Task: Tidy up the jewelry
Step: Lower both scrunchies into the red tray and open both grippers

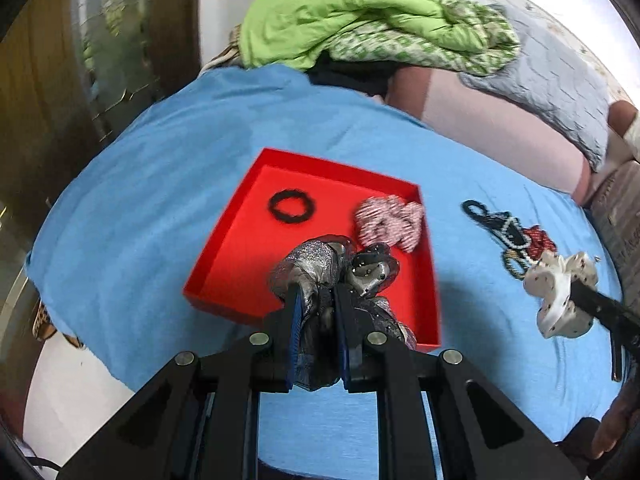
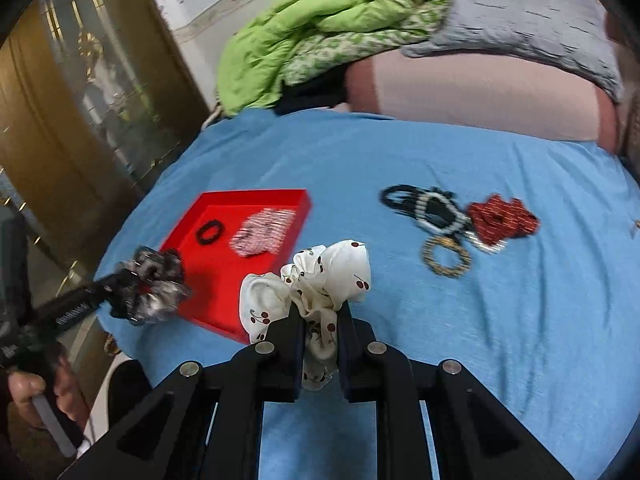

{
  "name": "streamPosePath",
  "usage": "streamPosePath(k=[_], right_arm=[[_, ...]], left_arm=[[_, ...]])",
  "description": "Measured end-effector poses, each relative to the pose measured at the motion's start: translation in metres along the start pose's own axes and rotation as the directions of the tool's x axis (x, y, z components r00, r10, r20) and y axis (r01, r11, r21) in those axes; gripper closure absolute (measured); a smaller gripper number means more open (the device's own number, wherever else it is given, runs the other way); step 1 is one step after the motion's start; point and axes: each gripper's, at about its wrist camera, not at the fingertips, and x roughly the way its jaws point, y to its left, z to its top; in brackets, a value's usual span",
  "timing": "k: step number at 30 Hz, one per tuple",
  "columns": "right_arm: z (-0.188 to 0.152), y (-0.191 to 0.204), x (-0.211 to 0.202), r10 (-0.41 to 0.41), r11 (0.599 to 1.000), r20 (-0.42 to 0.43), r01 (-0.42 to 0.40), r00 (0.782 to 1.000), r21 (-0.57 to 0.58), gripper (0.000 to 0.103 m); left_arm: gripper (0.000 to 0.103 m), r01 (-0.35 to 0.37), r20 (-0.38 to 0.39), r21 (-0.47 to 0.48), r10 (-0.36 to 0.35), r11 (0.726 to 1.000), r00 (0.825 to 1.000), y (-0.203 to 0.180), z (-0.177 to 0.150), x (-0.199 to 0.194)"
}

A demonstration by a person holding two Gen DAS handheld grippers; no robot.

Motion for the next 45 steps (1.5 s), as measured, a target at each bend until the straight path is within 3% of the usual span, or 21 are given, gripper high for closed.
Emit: streamPosePath(k=[4,11,18,23,30,32,36,45], right_arm=[[0.012,0.032,0.026,0.058,0.998,-0.032,-0.059,0.998,-0.029,0.088],[0.019,0.076,0.077,0.073,0.989,-0.084,-0.083,0.994,-0.123,0.088],[0.012,0.084,0.123,0.092,0.987,-0.155,-0.110,0.984,-0.113,0.088],[0.003,0.085,0.147,0.073,0.987,-0.204,-0.100,0.976,-0.123,0.088],[-0.009,0.087,0.158,0.048,0.988,-0.232,-0.081,0.971,-0.133,0.083],[-0.015,0.088,0.159,0.050,0.988,-0.241,-0.083,0.969,-0.129,0.079],[-0.028,0.093,0.160,0.029,0.987,-0.267,-0.070,0.963,-0.144,0.077],[-0.033,0.097,0.152,0.028,0.990,-0.272,-0.065,0.962,-0.127,0.075]], left_arm=[[0.088,-0.023,-0.024,-0.025,0.023,0.999,0.999,0.019,-0.003,0.011],[0.088,-0.016,-0.022,-0.049,0.015,0.999,1.000,0.042,0.017,0.024],[0.088,-0.022,-0.094,-0.027,0.020,0.999,0.995,0.047,0.034,0.070],[0.087,-0.081,-0.128,0.006,0.081,0.997,0.988,0.045,0.030,0.089],[0.063,-0.093,-0.112,-0.011,0.091,0.996,0.990,0.046,0.029,0.084],[0.050,-0.087,-0.108,-0.034,0.083,0.996,0.991,0.048,0.029,0.078],[0.048,-0.071,-0.085,-0.094,0.063,0.993,0.994,0.054,0.027,0.061],[0.047,-0.121,-0.041,-0.080,0.118,0.989,0.992,0.056,0.024,0.037]])
